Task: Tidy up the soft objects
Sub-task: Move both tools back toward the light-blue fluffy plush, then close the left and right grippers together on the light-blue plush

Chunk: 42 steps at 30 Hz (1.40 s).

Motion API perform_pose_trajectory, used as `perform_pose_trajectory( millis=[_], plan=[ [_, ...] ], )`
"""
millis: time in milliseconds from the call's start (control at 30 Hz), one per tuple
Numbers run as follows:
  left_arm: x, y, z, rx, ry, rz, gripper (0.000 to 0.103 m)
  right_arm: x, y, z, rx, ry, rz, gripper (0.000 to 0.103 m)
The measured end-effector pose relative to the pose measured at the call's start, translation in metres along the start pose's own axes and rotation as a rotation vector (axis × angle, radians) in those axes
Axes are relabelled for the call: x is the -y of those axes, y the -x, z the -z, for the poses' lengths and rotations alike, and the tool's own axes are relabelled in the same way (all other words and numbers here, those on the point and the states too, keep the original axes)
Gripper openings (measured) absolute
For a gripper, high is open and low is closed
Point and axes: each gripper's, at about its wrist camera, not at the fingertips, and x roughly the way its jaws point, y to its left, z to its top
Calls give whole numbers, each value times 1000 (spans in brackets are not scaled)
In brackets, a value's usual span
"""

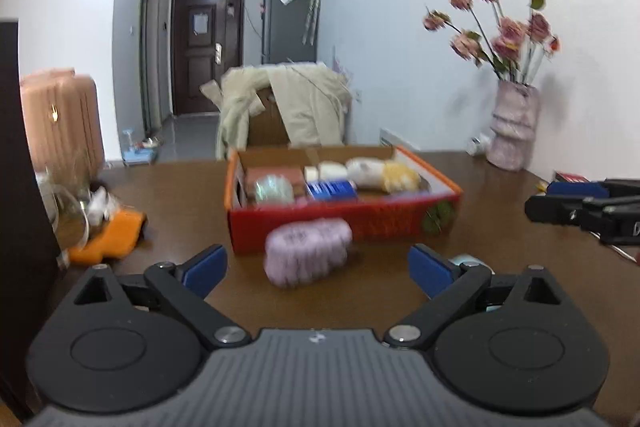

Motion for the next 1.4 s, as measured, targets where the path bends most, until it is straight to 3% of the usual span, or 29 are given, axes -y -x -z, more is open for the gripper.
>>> perform_pose_trajectory(
  millis=[133, 267, 433, 867, 933, 1000, 1067, 1133, 1200, 1233, 1333, 1400],
  plan=[
    [6, 21, 33, -3, 23, 19, 100, -6, 26, 43, -3, -63, 5, 67],
    [7, 20, 43, -13, 92, 45, 101, -5, 34, 71, -41, -138, -8, 67],
    [8, 6, 40, -19, 96, 50, 101, 4, 21, 73, -75, -142, 39, 67],
    [34, -78, 36, -146, 108, 142, 99, 45, -61, 83, -174, -219, 63, 62],
    [41, -93, 36, -177, 126, 176, 90, 55, -70, 81, -184, -234, 46, 60],
    [48, -105, 38, -208, 131, 214, 77, 65, -81, 81, -208, -256, 34, 48],
    [52, -116, 41, -232, 131, 230, 65, 71, -90, 84, -233, -294, 22, 44],
    [52, -125, 46, -265, 131, 229, 48, 68, -91, 86, -250, -375, 31, 43],
    [43, -130, 49, -271, 182, 220, 41, 60, -91, 87, -272, -404, 5, 41],
    [38, -132, 48, -275, 203, 208, 32, 54, -89, 86, -275, -399, -11, 41],
    [23, -137, 46, -278, 258, 165, 28, 49, -83, 83, -271, -390, -44, 41],
    [18, -137, 44, -284, 284, 181, 28, 53, -82, 83, -279, -408, -77, 41]
  ],
)
